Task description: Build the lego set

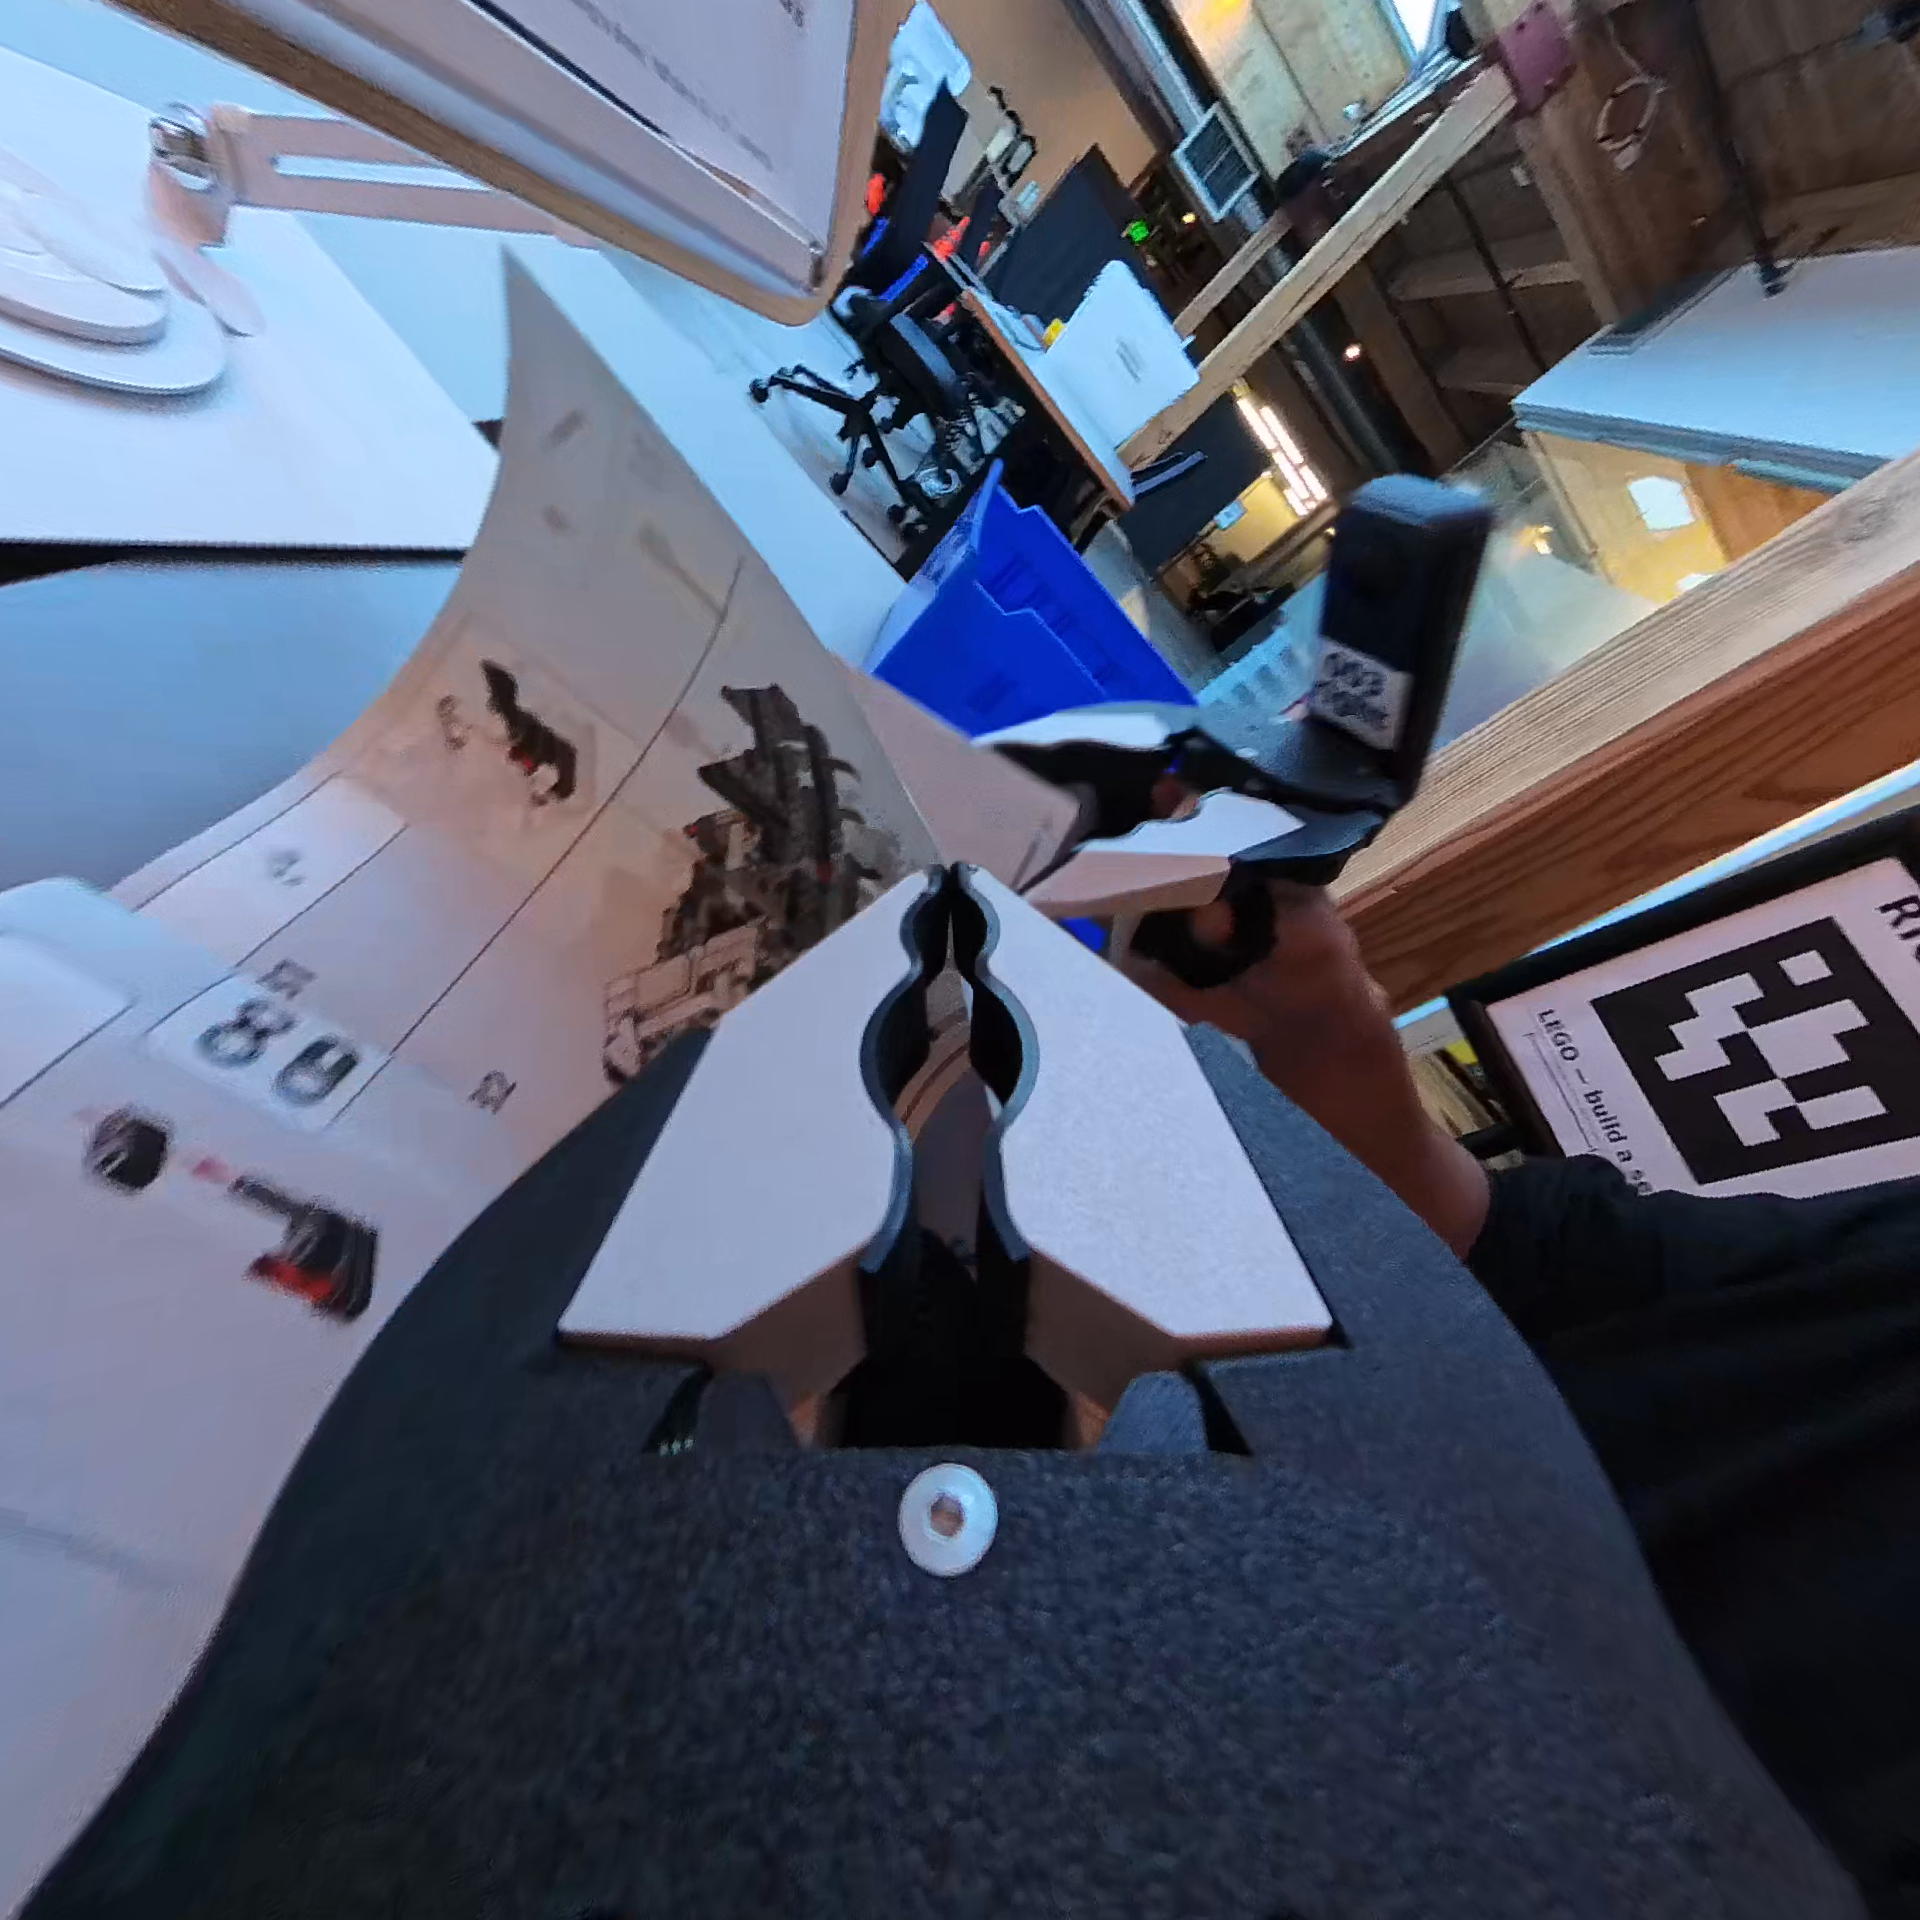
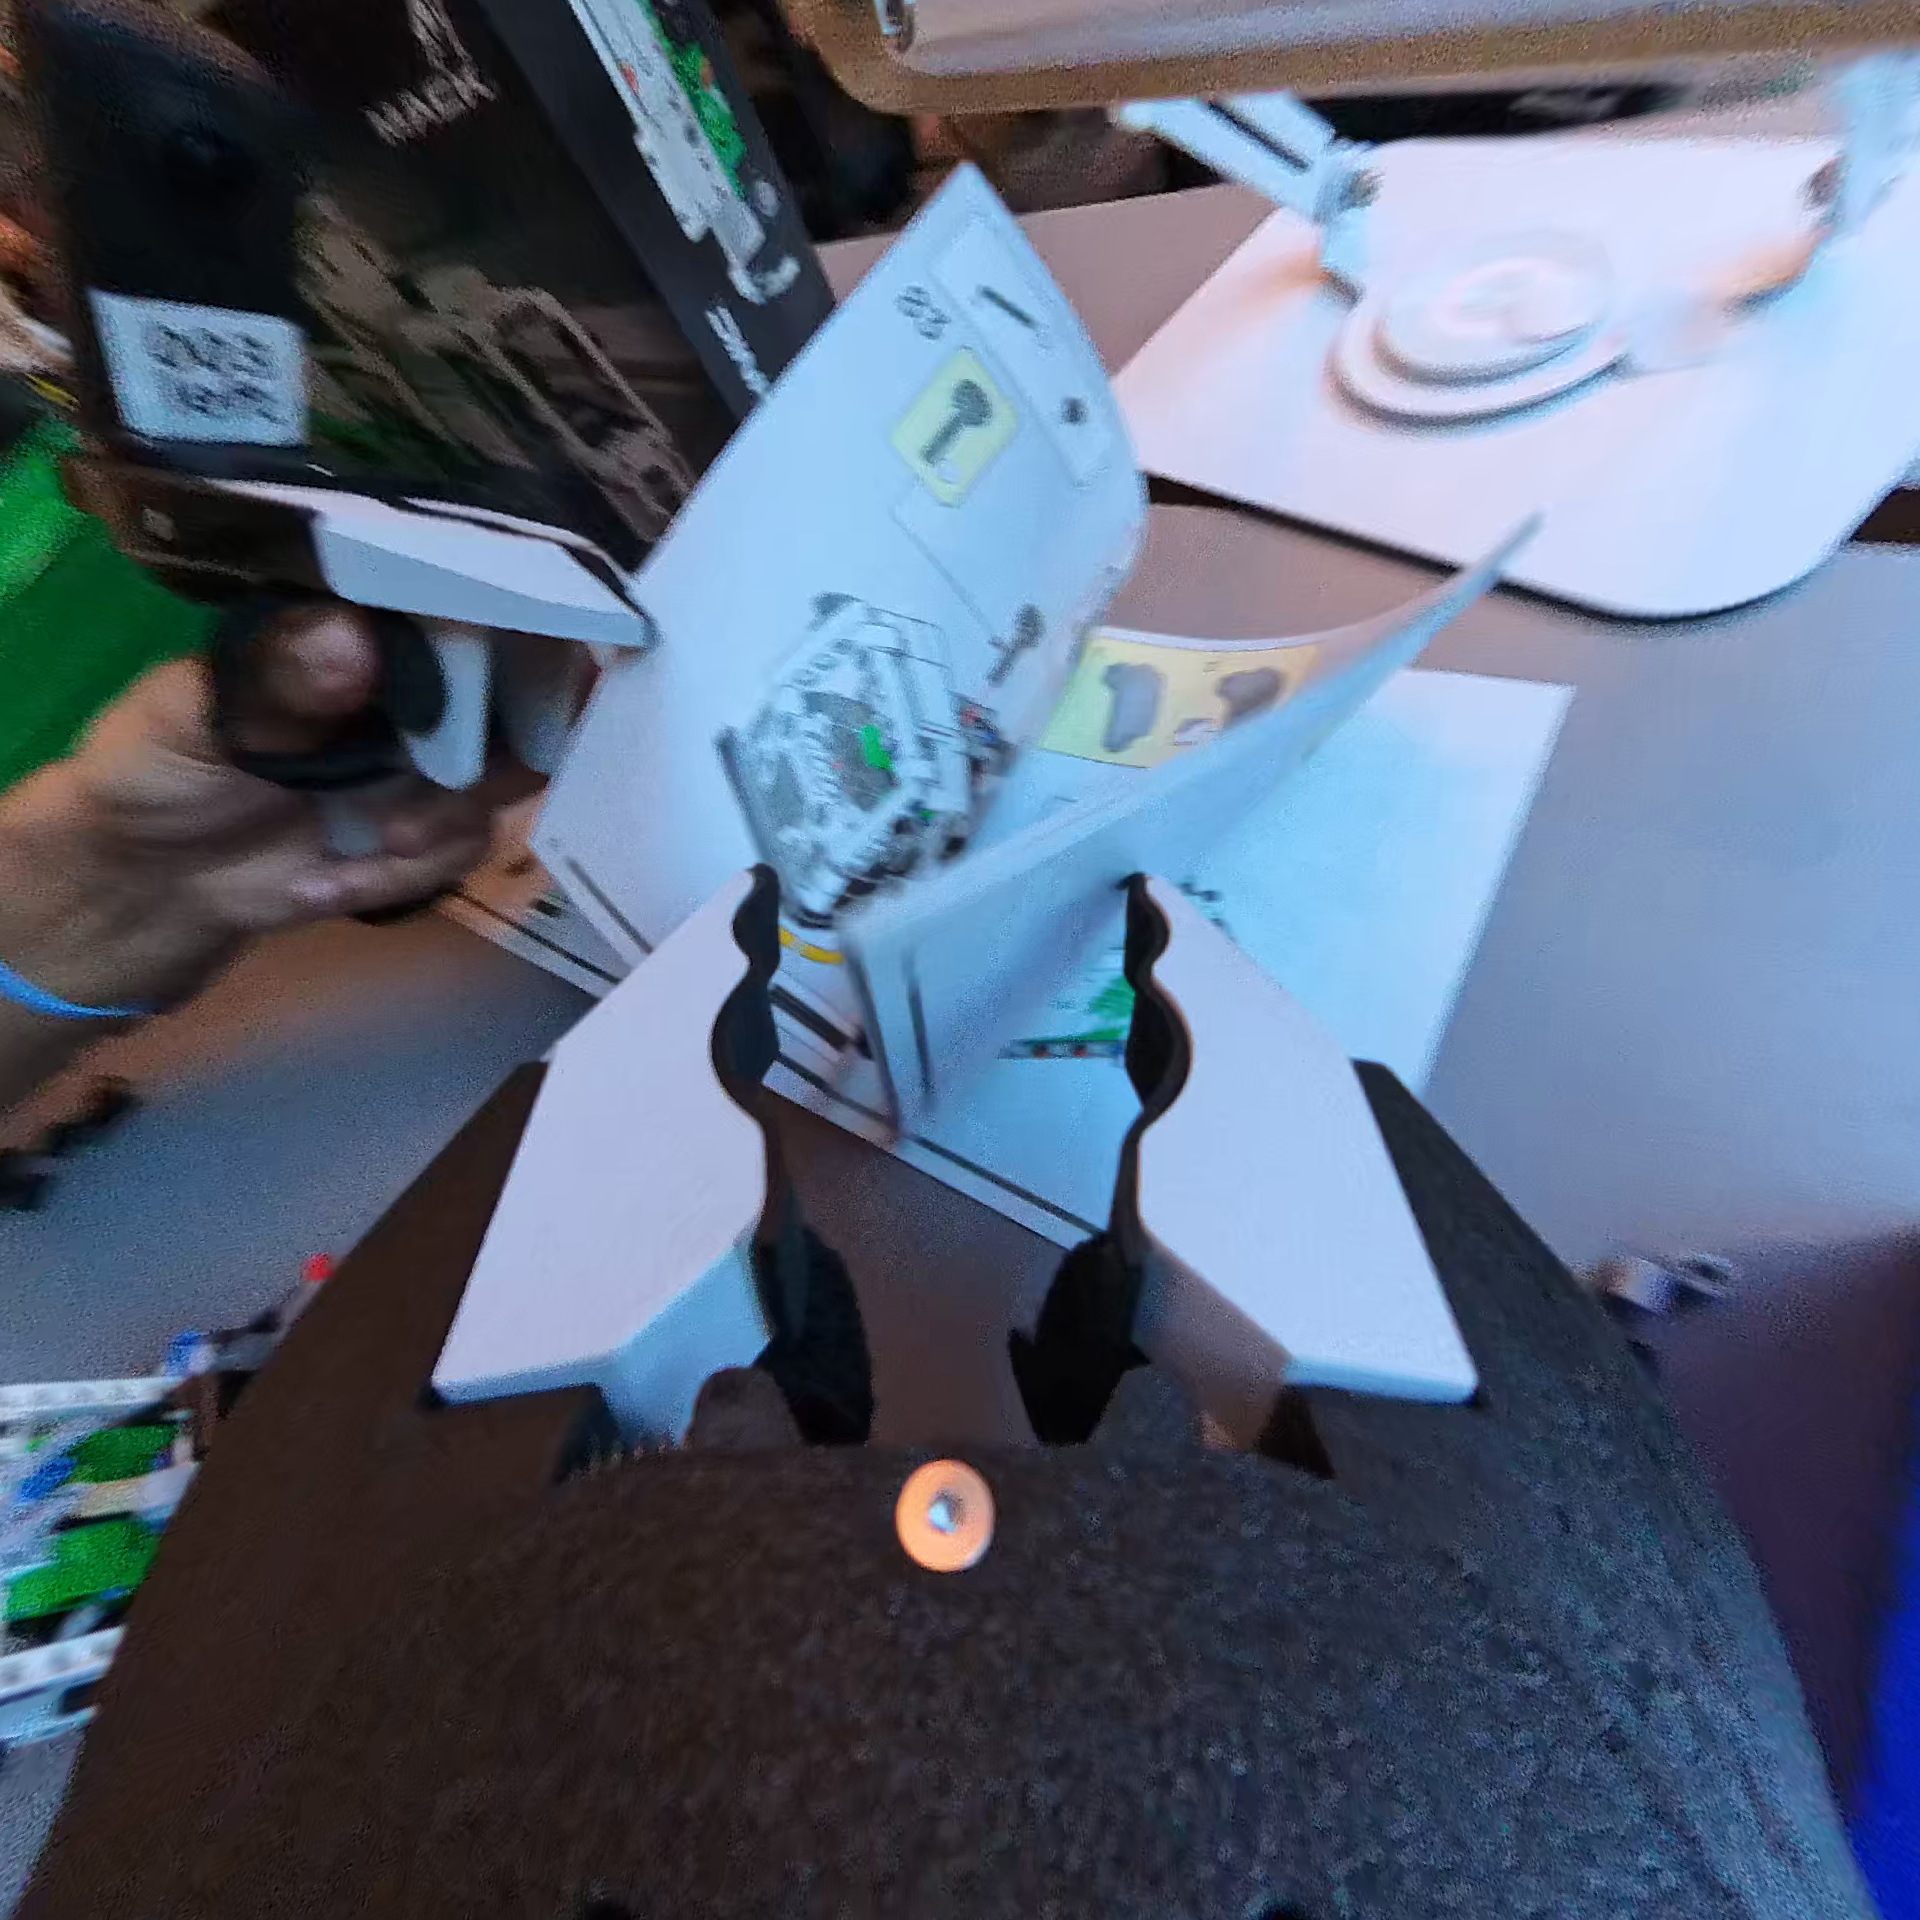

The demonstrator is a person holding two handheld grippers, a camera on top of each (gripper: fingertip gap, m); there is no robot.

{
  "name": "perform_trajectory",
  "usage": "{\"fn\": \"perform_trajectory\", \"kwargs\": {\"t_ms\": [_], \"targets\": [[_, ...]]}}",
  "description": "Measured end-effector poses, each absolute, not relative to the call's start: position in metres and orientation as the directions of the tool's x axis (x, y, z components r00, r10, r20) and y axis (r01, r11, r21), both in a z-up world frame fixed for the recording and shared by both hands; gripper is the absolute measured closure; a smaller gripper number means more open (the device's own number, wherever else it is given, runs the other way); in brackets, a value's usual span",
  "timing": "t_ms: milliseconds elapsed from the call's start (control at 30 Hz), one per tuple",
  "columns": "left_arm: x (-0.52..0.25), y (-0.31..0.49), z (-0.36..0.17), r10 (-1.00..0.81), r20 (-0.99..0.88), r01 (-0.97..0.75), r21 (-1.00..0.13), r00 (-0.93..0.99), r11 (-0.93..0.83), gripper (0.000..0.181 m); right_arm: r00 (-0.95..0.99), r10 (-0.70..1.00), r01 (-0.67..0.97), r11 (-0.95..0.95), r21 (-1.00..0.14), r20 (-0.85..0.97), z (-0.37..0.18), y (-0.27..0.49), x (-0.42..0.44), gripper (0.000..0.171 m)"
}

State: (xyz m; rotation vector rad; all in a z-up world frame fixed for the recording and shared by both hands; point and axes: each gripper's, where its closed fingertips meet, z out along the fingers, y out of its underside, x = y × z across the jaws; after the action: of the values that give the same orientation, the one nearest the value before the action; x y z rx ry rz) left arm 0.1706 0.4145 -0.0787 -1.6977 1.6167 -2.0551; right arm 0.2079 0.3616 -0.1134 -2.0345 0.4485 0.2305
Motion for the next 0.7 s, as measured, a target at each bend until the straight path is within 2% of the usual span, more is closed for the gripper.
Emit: {"fn": "perform_trajectory", "kwargs": {"t_ms": [33,133,233,267,333,467,700], "targets": [[0.165,0.420,-0.079,-0.601,0.697,-0.549,-0.701,-0.392,-0.455,0.181,0.931,-0.240,-0.360,-0.456,-0.814,-0.277,-0.109,0.356,0.210,0.106],[0.143,0.439,-0.076,-0.665,0.665,-0.553,-0.713,-0.340,-0.431,0.181,0.951,-0.306,-0.193,-0.492,-0.849,-0.039,-0.088,0.344,0.217,0.110],[0.118,0.459,-0.074,-0.726,0.627,-0.558,-0.722,-0.281,-0.408,0.181,0.969,-0.240,-0.071,-0.511,-0.857,0.062,-0.081,0.357,0.200,0.137],[0.110,0.466,-0.073,-0.744,0.616,-0.560,-0.723,-0.258,-0.405,0.181,0.978,-0.196,-0.057,-0.558,-0.828,0.065,-0.094,0.366,0.193,0.137],[0.093,0.479,-0.074,-0.775,0.596,-0.567,-0.720,-0.210,-0.399,0.181,0.991,-0.101,-0.004,-0.659,-0.753,0.084,-0.128,0.385,0.184,0.150],[0.062,0.499,-0.084,-0.822,0.556,-0.583,-0.710,-0.120,-0.395,0.181,0.973,-0.100,0.055,-0.781,-0.623,0.210,-0.178,0.395,0.206,0.171],[0.023,0.542,-0.125,-0.888,0.455,-0.637,-0.665,0.068,-0.389,0.181,0.959,-0.124,0.057,-0.794,-0.605,0.253,-0.185,0.389,0.213,0.171]]}}
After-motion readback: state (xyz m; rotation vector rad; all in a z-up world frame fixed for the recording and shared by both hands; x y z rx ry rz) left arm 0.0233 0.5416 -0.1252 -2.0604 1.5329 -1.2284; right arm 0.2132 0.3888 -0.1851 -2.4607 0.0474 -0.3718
